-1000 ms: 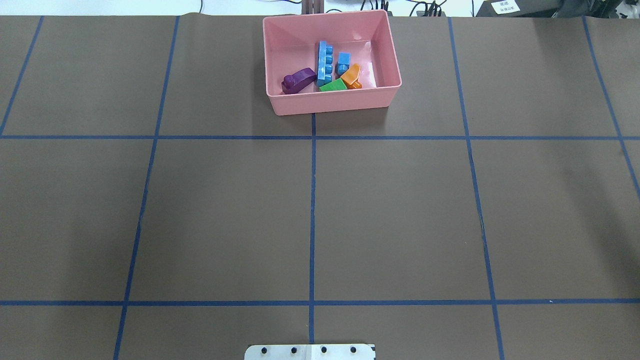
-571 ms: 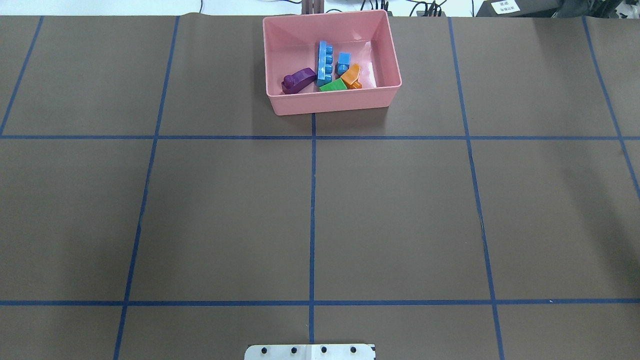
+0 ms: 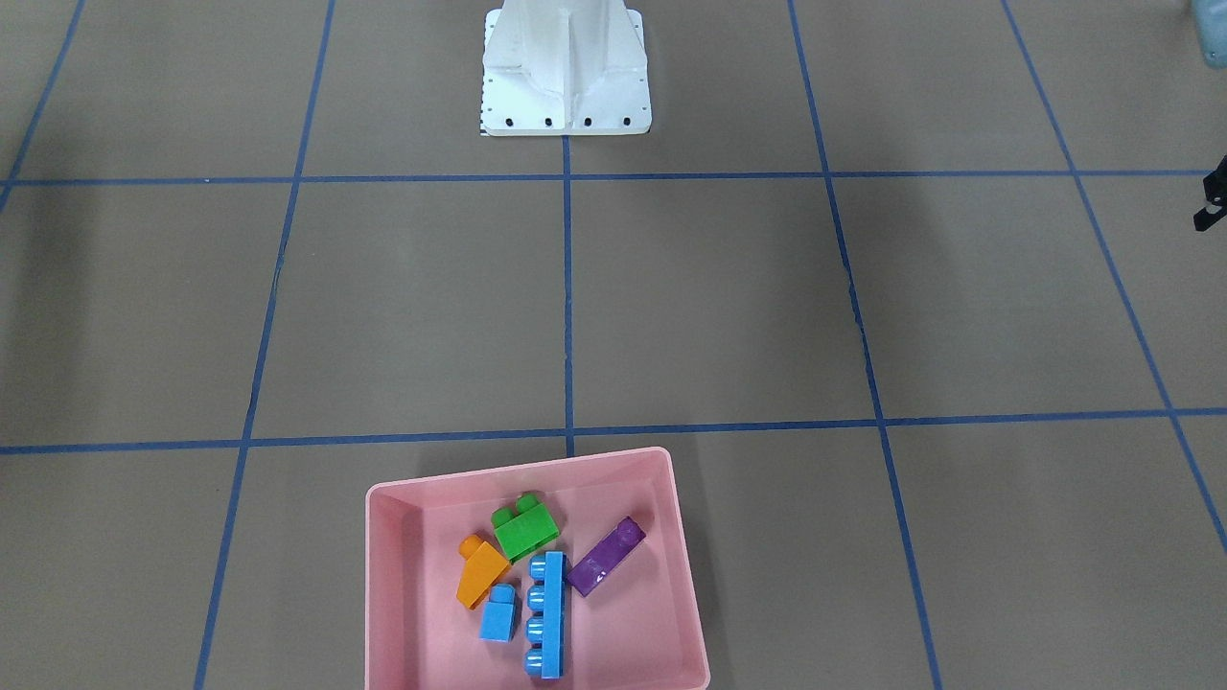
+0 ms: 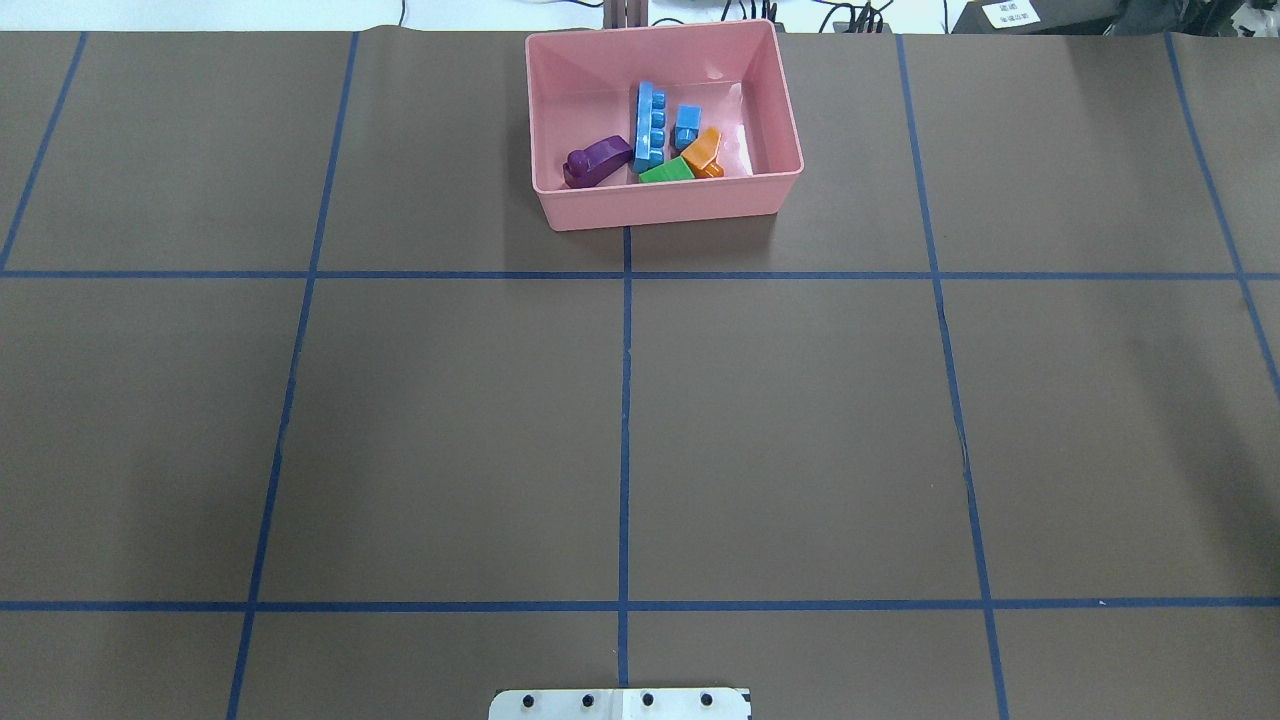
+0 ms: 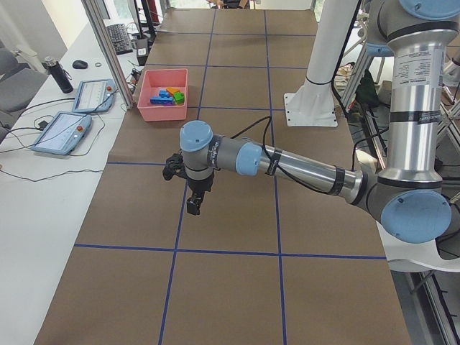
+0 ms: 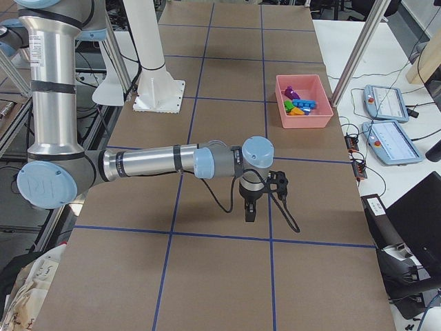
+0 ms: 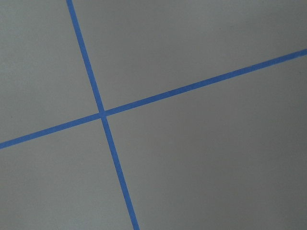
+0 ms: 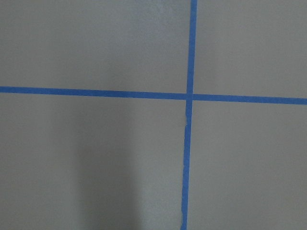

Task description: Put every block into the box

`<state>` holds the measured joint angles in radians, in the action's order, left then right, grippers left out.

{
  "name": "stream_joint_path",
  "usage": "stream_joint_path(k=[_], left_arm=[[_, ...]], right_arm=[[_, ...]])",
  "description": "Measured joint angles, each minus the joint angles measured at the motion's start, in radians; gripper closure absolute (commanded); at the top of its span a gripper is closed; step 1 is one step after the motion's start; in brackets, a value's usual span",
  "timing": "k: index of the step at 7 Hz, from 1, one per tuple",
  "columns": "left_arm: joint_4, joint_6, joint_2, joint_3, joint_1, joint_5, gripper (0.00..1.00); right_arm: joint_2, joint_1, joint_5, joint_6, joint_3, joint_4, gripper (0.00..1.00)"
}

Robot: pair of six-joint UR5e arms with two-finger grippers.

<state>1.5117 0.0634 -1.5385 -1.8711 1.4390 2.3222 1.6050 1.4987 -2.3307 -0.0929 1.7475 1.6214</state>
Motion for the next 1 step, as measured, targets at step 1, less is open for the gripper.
stream_joint_path(k=[1], left_arm=[[0.0,0.001,0.001,-0.002,0.001,0.001,0.0]], right_arm=[[0.0,0.0,-0.003,0.0,-0.001,-0.003,0.0]])
